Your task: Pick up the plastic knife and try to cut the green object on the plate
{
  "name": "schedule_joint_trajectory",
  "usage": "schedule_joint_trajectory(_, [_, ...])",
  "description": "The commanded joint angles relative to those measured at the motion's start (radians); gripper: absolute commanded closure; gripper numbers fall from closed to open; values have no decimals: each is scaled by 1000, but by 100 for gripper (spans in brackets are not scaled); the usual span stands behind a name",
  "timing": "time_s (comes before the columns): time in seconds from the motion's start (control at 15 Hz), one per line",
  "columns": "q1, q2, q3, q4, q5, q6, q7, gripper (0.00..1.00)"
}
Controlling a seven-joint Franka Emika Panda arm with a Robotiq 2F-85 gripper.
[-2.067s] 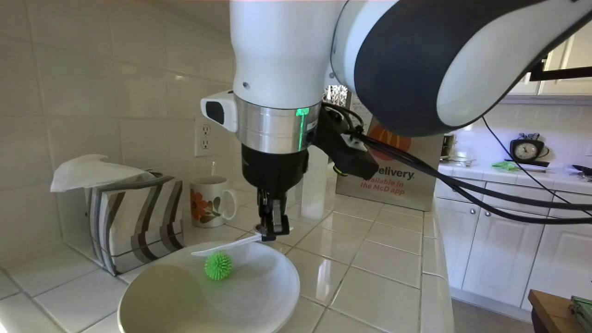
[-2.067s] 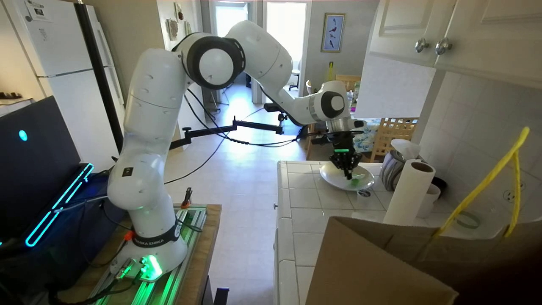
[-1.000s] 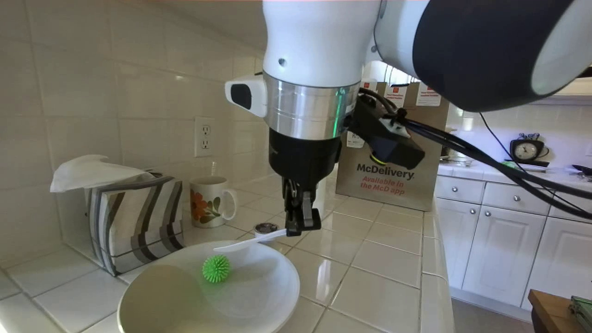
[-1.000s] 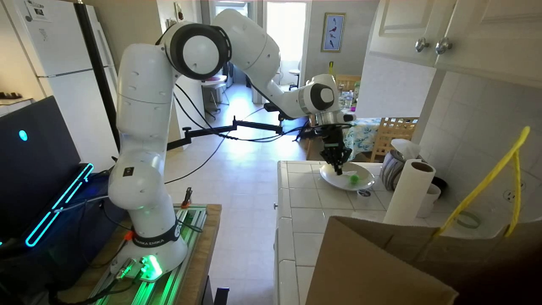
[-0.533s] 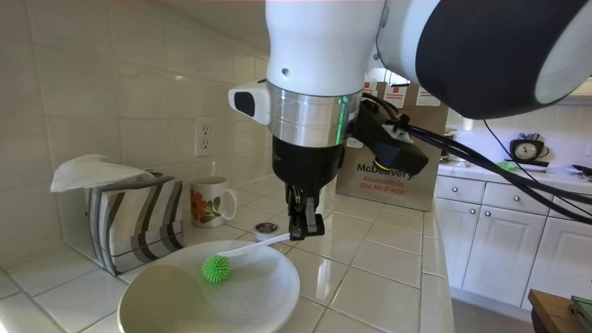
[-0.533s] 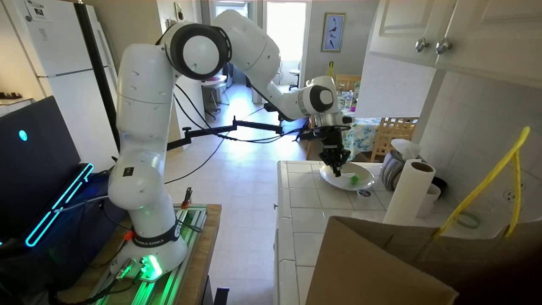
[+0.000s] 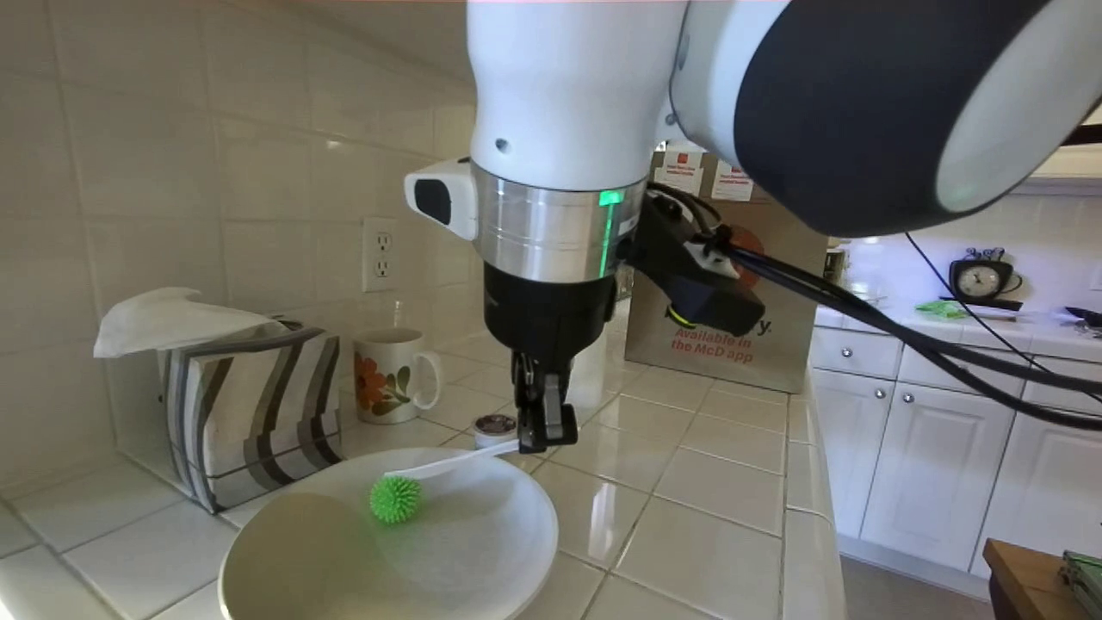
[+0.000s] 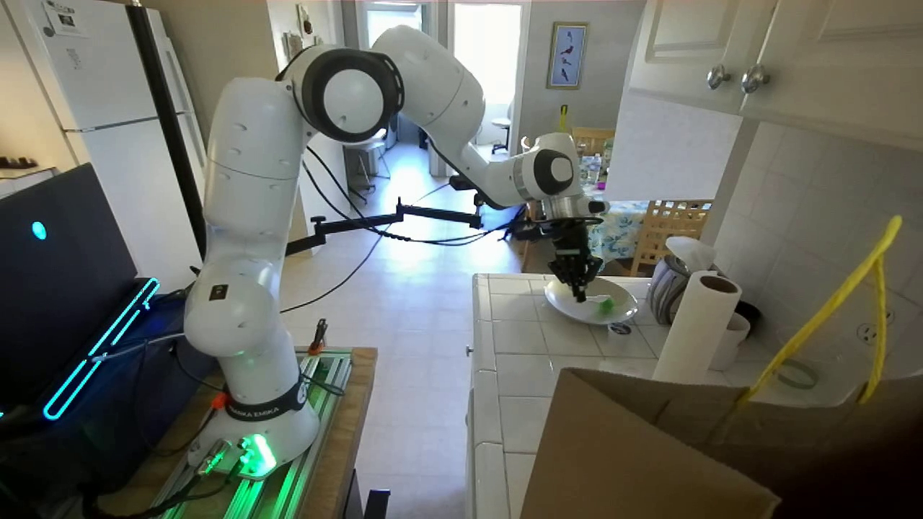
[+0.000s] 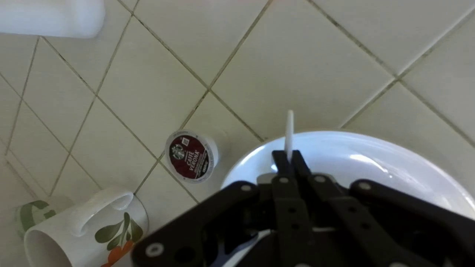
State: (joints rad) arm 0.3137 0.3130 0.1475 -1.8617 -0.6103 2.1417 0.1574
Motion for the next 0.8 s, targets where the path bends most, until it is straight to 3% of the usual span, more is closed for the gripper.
schedule_joint_trajectory(0.0, [-3, 77, -6, 83, -6, 38, -10, 99])
schedule_joint_trajectory(0.33, [7, 122, -14, 133, 2, 66, -12, 99])
schedule_joint_trajectory(0.73, [14, 80, -12, 83, 9, 57, 5, 99])
